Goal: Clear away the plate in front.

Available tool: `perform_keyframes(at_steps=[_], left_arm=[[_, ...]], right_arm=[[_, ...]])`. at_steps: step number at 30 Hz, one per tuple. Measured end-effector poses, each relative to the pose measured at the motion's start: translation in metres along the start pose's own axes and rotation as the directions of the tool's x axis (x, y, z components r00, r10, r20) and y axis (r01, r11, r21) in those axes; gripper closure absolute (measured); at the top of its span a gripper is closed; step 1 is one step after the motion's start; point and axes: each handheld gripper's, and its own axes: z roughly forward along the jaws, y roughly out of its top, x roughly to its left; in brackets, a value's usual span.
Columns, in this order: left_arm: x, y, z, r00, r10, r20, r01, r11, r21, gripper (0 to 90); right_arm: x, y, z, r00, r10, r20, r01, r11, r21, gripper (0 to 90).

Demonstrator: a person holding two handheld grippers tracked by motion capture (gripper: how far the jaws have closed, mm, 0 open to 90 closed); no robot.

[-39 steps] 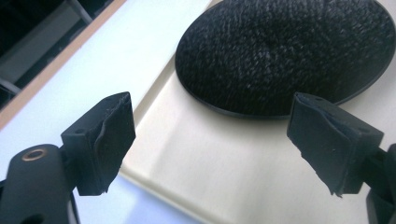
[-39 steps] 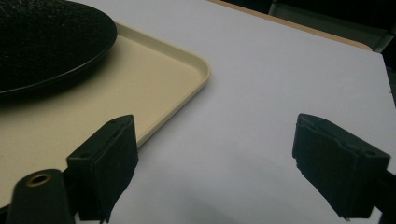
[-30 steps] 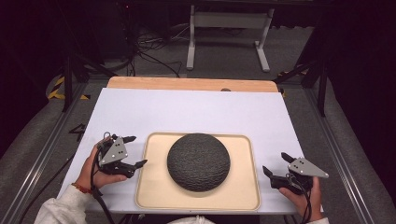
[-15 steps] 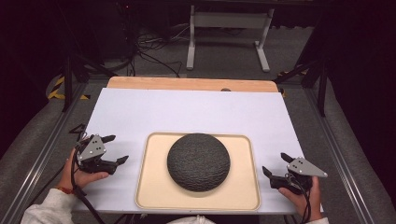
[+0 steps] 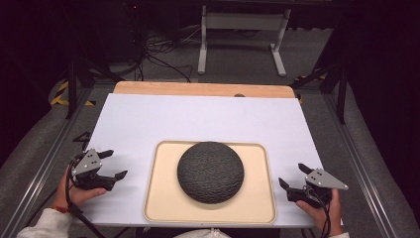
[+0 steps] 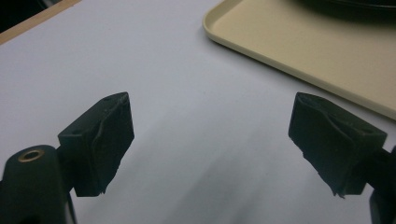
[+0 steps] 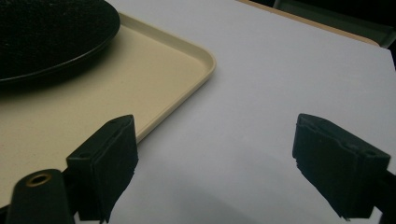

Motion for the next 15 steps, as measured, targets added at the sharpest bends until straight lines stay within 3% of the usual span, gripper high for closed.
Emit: perform_keyframes(at_steps=[2, 15], left_arm=[[-0.0006, -0.0025, -0.001, 0.9999, -0.017, 0.0, 0.017, 0.9998, -0.009, 14.2], [-0.0076, 0.0031, -0.0034, 1.0, -0.008, 0.001, 0.008, 0.9996, -0.028, 12.1]], right_arm=[[-0.0001, -0.0004, 0.0007, 1.0, 0.004, -0.001, -0.004, 1.0, 0.002, 14.5], [0.0043, 0.0005, -0.0001, 0.9999, -0.012, -0.003, 0.012, 1.0, 0.008, 14.4]])
